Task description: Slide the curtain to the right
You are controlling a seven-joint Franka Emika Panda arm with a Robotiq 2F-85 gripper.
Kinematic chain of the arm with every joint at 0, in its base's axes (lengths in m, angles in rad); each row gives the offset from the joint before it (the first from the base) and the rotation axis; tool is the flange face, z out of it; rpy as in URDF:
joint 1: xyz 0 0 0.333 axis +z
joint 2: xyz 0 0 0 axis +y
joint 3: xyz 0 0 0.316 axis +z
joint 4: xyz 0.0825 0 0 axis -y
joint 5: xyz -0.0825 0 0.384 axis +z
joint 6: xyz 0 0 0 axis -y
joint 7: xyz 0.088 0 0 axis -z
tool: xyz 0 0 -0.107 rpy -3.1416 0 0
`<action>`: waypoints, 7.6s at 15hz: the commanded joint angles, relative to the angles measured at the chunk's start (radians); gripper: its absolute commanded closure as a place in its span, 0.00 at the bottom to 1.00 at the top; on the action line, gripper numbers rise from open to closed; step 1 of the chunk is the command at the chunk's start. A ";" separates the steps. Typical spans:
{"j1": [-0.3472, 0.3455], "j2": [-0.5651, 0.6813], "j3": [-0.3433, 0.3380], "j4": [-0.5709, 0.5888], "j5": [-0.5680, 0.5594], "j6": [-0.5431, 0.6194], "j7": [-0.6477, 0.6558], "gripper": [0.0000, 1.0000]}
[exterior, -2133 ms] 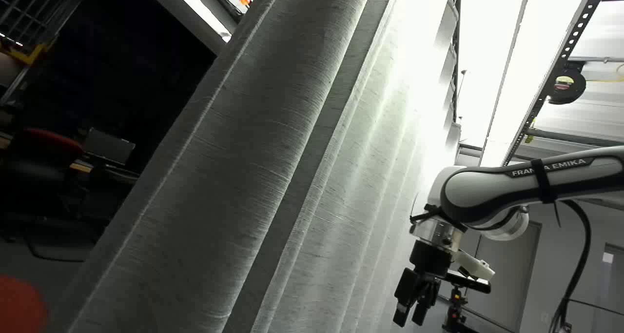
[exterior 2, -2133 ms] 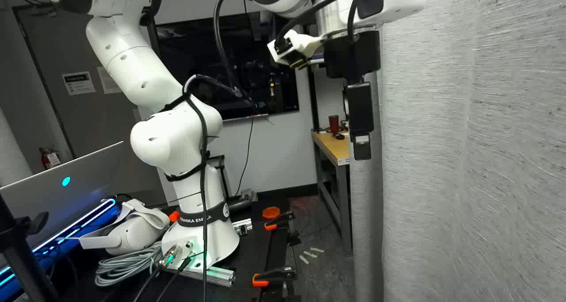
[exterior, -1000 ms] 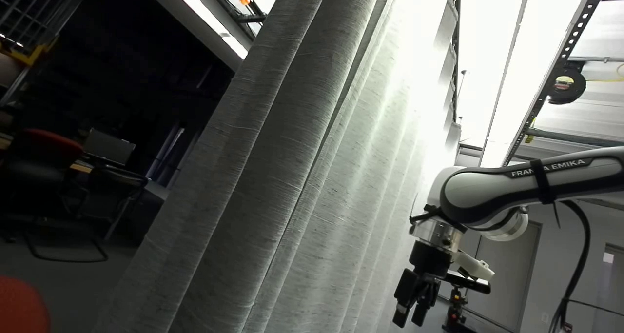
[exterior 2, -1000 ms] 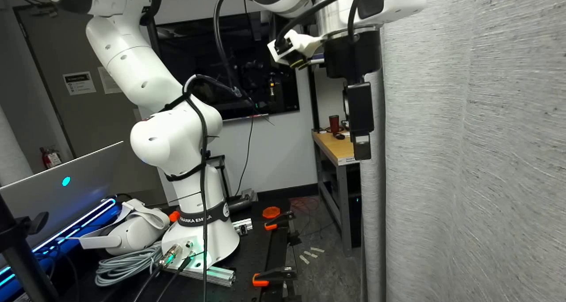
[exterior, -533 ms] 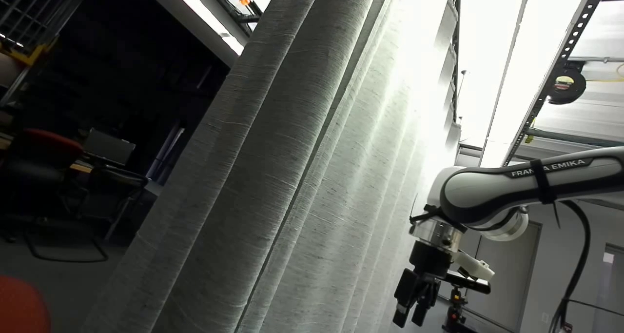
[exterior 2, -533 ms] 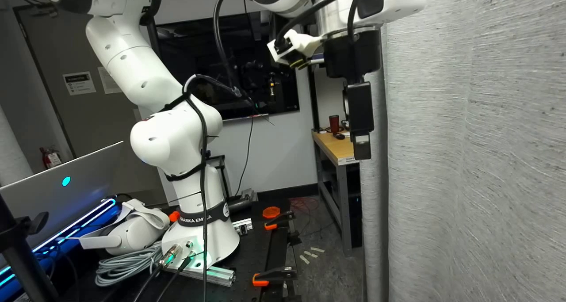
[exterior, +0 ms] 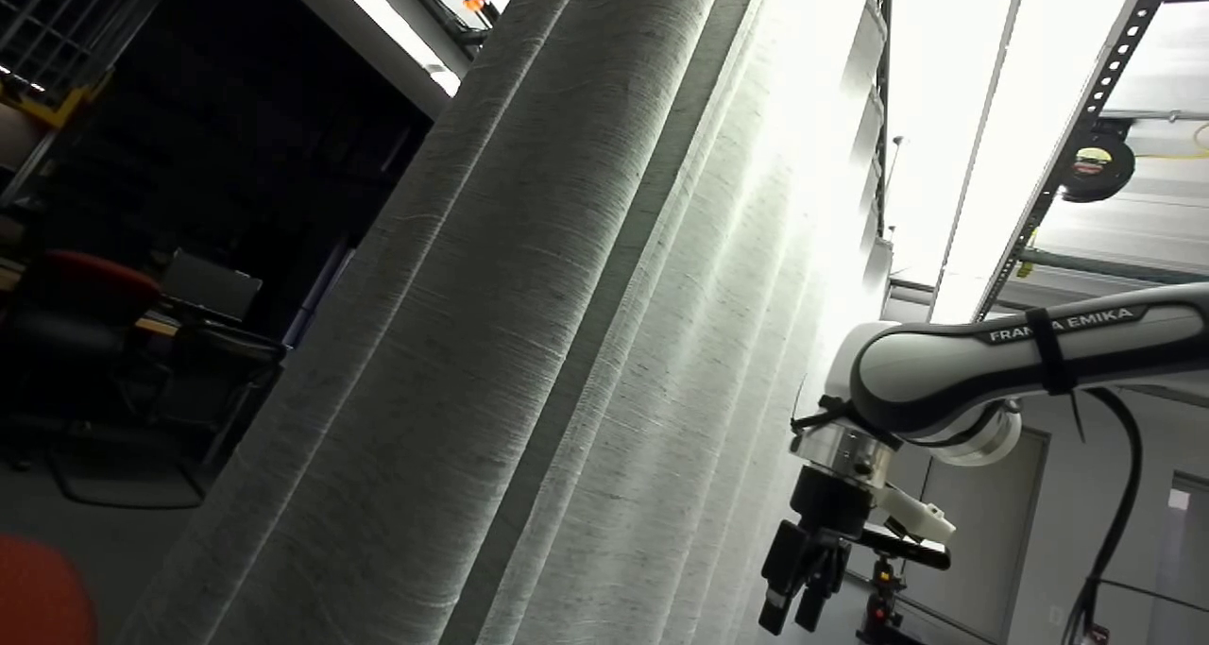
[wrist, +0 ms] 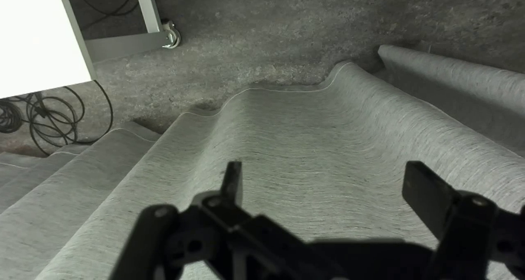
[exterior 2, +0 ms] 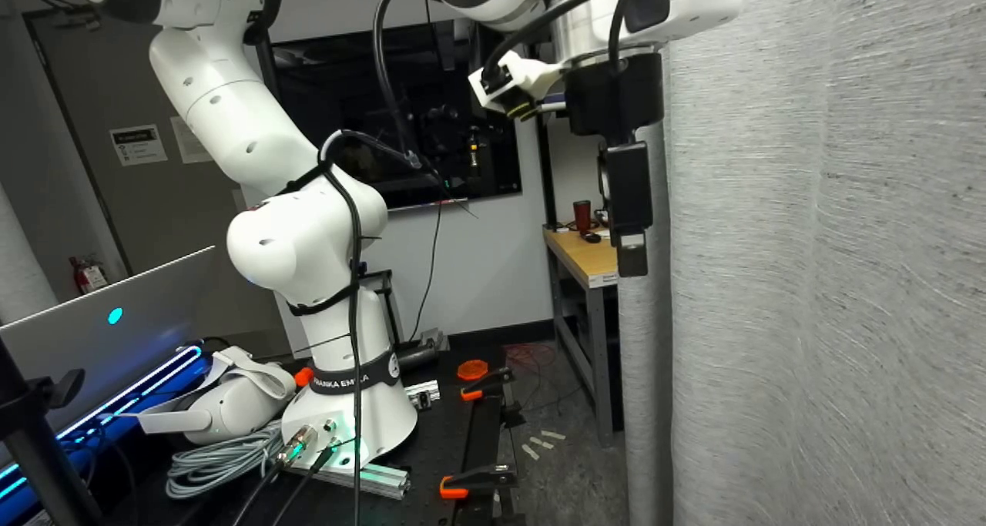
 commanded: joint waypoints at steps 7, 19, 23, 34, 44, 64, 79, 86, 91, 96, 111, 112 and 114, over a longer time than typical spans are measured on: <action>0.081 -0.036 0.039 -0.031 0.031 -0.008 -0.122 0.00; 0.291 -0.102 0.165 -0.106 0.146 0.043 -0.197 0.00; 0.369 -0.144 0.192 -0.104 0.193 0.049 -0.241 0.00; 0.542 -0.265 0.215 -0.080 0.308 0.284 -0.288 0.00; 0.563 -0.240 0.217 -0.068 0.281 0.367 -0.263 0.00; 0.677 -0.028 0.318 0.043 0.303 1.010 -0.115 0.00; 0.400 0.172 0.561 0.227 0.291 1.456 0.040 0.28; 0.161 0.220 0.751 0.298 0.334 1.451 0.026 0.71; 0.007 0.205 0.844 0.328 0.356 1.444 0.033 1.00; -0.180 0.221 0.898 0.378 0.367 1.398 0.026 0.99; -1.224 0.274 1.213 0.602 0.316 1.135 0.160 0.99; -1.294 0.277 1.243 0.609 0.304 1.115 0.185 0.99; -1.439 0.295 1.321 0.629 0.285 1.074 0.240 0.99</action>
